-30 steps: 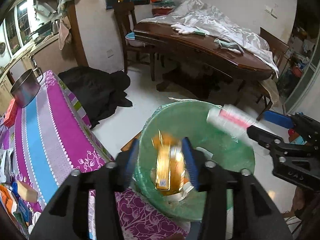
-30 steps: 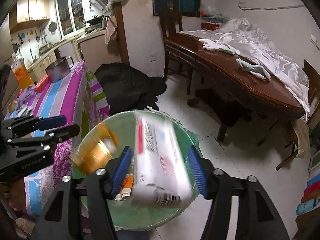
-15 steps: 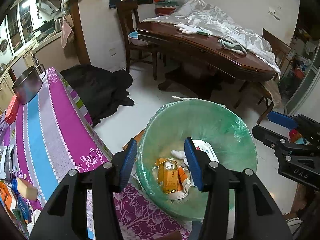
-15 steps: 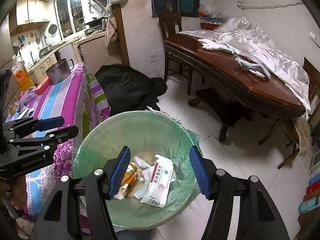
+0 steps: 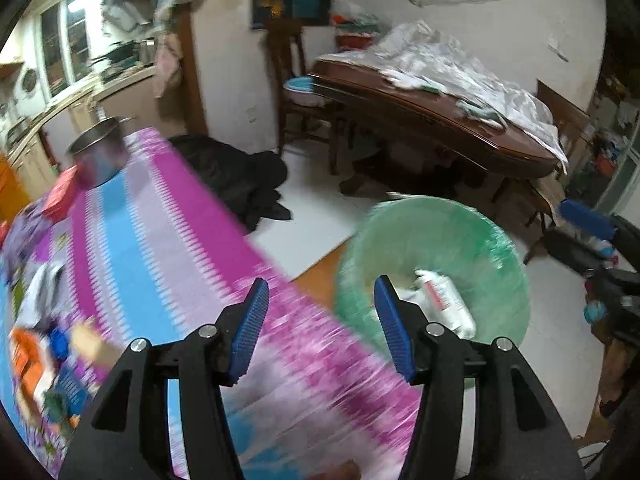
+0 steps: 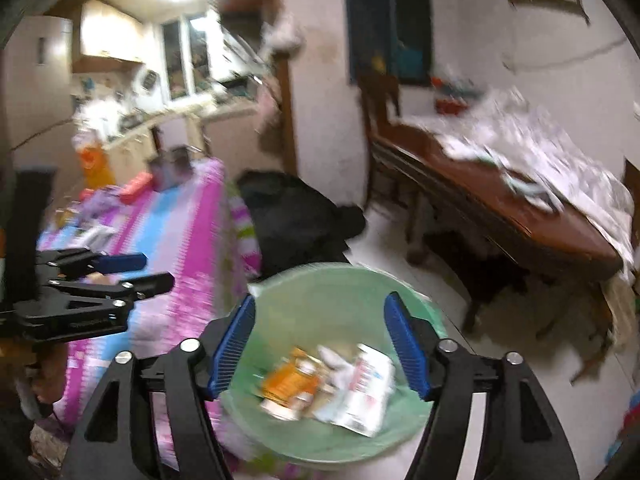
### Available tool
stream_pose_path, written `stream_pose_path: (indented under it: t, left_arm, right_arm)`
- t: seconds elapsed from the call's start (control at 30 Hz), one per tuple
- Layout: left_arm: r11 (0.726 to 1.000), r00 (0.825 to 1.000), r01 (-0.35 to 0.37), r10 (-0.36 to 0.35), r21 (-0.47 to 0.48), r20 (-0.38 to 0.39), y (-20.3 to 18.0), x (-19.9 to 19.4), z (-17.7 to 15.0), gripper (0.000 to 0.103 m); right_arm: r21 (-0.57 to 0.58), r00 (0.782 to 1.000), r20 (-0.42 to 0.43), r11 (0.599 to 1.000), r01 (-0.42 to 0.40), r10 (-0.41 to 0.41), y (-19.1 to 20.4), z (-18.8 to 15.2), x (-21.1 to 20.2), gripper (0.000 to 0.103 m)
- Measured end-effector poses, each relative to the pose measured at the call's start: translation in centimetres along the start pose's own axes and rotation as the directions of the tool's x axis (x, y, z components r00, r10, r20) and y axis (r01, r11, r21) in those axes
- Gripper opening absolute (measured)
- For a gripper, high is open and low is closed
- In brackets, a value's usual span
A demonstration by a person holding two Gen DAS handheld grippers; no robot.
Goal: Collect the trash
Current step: 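Grasp the white round lid with the left gripper while the right gripper grasps the white cloth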
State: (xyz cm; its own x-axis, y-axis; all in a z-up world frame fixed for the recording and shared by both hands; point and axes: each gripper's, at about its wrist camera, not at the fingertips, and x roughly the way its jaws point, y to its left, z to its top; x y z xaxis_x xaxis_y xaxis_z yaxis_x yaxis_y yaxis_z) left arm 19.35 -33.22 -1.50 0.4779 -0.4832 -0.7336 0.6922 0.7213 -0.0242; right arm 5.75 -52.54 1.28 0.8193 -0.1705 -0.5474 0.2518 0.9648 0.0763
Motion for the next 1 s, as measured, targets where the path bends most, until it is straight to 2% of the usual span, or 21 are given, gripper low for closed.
stream_pose_path:
  t: [0.13, 0.23, 0.3, 0.37, 0.43, 0.5, 0.57, 0.63, 0.77, 0.9, 1.0]
  left_arm:
    - [0.992, 0.995, -0.09, 0.092, -0.084, 0.028, 7.0, -4.0, -4.6, 0.056]
    - [0.972, 0.98, -0.19, 0.195, -0.141, 0.024, 12.3, -6.8, -8.2, 0.058]
    - [0.938, 0.958, -0.281, 0.288, -0.205, 0.005, 17.1, -9.4, -11.4, 0.058]
    - [0.901, 0.936, -0.343, 0.35, -0.266, -0.019, 21.4, -11.6, -14.1, 0.058]
    - [0.845, 0.906, -0.414, 0.42, -0.337, -0.061, 26.1, -13.9, -17.2, 0.058]
    - [0.796, 0.882, -0.461, 0.459, -0.391, -0.106, 29.6, -15.2, -19.4, 0.058]
    - [0.767, 0.873, -0.48, 0.466, -0.426, -0.144, 31.8, -15.6, -21.2, 0.058]
    - [0.771, 0.883, -0.466, 0.439, -0.435, -0.167, 32.7, -15.0, -22.5, 0.058]
    - [0.793, 0.888, -0.46, 0.421, -0.399, -0.188, 32.8, -13.6, -22.9, 0.058]
    - [0.799, 0.897, -0.443, 0.403, -0.406, -0.184, 33.6, -12.8, -22.8, 0.057]
    - [0.814, 0.903, -0.429, 0.392, -0.391, -0.175, 33.4, -12.7, -23.2, 0.054]
  right_arm:
    - [-0.081, 0.991, 0.022, 0.989, -0.127, 0.129, 6.1, -1.1, -0.1, 0.08]
    - [-0.119, 0.973, -0.011, 0.966, -0.231, 0.231, 10.4, -2.3, 1.0, 0.081]
    - [-0.137, 0.958, -0.039, 0.949, -0.285, 0.282, 13.0, -3.1, 1.8, 0.081]
    - [-0.159, 0.946, -0.066, 0.933, -0.324, 0.318, 15.3, -3.7, 2.7, 0.081]
    - [-0.174, 0.931, -0.092, 0.915, -0.364, 0.353, 17.6, -4.3, 3.3, 0.081]
    - [-0.187, 0.917, -0.112, 0.899, -0.397, 0.382, 19.6, -4.9, 3.8, 0.081]
    - [-0.199, 0.901, -0.132, 0.879, -0.433, 0.414, 21.8, -5.2, 4.3, 0.081]
    - [-0.209, 0.889, -0.149, 0.865, -0.456, 0.433, 23.3, -5.3, 4.7, 0.081]
    - [-0.236, 0.865, -0.19, 0.833, -0.5, 0.465, 26.9, -6.0, 5.8, 0.081]
    - [-0.246, 0.851, -0.216, 0.817, -0.521, 0.478, 29.2, -6.5, 6.7, 0.081]
    - [-0.242, 0.844, -0.233, 0.811, -0.532, 0.484, 30.3, -6.7, 7.5, 0.081]
